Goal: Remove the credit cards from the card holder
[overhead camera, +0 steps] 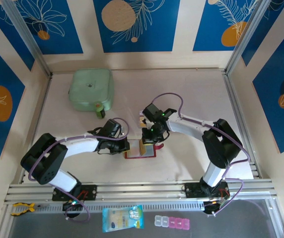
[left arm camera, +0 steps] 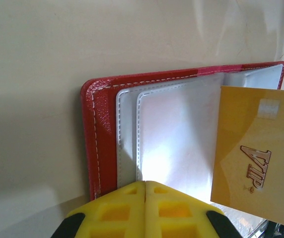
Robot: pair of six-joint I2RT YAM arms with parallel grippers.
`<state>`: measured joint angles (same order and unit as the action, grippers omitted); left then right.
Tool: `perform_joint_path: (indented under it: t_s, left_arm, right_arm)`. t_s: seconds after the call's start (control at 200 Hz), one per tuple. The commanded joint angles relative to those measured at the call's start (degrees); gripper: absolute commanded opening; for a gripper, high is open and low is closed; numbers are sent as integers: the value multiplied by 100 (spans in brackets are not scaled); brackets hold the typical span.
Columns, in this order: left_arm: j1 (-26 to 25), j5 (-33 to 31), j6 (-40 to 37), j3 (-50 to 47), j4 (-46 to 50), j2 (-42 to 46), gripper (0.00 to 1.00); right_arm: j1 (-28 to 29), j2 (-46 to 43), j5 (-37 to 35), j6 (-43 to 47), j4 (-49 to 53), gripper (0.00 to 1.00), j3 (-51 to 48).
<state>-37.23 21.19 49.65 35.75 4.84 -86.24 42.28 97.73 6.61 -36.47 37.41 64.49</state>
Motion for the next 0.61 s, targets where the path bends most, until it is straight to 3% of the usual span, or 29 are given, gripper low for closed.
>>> perform_joint_path:
  t_s: [0.0, 0.27, 0.6]
  left_arm:
    - [41, -13, 104, -198, 263, -42, 0]
    - [42, 7, 167, -270, 179, 9, 0]
    - [22, 146, 238, -177, -32, -63, 0]
  right_arm:
    - [65, 179, 239, -106, -165, 9, 31]
    - [99, 272, 271, -134, -186, 11, -2]
    - [104, 272, 209, -47, -111, 3, 64]
